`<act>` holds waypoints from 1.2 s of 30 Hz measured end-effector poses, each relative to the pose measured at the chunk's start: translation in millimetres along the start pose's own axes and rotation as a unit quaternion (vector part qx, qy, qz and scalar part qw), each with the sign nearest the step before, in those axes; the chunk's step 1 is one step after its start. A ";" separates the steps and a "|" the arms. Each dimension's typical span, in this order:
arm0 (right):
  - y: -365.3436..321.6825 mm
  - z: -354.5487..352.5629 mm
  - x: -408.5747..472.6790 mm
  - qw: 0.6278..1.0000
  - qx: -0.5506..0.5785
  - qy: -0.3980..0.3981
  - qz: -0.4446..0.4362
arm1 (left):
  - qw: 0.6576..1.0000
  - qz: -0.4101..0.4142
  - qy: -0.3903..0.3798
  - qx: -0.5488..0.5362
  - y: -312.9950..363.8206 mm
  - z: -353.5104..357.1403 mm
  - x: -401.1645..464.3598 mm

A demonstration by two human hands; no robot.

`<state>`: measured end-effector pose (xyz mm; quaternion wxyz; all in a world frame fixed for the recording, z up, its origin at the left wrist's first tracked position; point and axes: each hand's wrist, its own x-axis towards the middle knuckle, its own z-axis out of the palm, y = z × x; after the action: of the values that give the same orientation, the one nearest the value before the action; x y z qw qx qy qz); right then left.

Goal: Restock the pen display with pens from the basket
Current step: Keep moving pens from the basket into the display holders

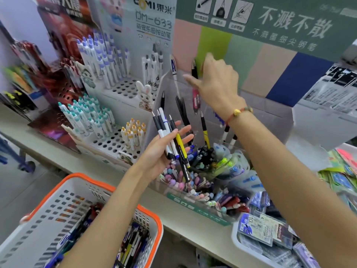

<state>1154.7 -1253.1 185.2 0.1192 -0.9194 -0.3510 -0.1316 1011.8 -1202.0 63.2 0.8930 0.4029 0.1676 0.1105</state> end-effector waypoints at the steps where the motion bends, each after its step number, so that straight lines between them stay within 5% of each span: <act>1: 2.5 2.8 -11.8 0.999 0.053 -0.012 -0.004 | 1.000 0.001 0.006 -0.008 -1.1 0.1 0.8; 6: 13.9 16.5 -71.9 0.949 0.162 -0.269 -0.004 | 0.999 0.006 0.037 0.006 -6.1 6.3 6.0; 12: 25.2 20.0 -92.9 0.945 0.199 -0.259 0.032 | 0.999 0.006 -0.007 0.035 -12.1 21.7 3.8; 16: 45.5 2.9 -94.7 0.898 0.308 -0.304 0.085 | 1.000 -0.003 -0.012 -0.005 -17.1 27.0 7.5; 19: 67.2 -2.8 -90.5 0.899 0.368 -0.200 0.130 | 0.999 -0.002 0.023 -0.040 -20.9 23.0 9.9; 22: 80.0 12.6 -83.2 0.964 0.237 -0.066 0.105 | 0.997 -0.003 0.036 -0.075 -22.2 15.8 8.6; 27: 62.8 43.1 -85.1 0.988 0.098 -0.101 0.065 | 0.996 -0.023 0.045 -0.067 -25.6 14.7 6.2; 36: 44.6 33.7 -81.5 0.991 0.106 -0.061 0.056 | 0.998 -0.020 0.025 -0.061 -25.7 15.1 -0.5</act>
<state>1131.7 -1324.9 121.4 0.2014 -0.9262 -0.3172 -0.0302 1018.8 -1229.1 53.2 0.9135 0.3413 0.1908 0.1123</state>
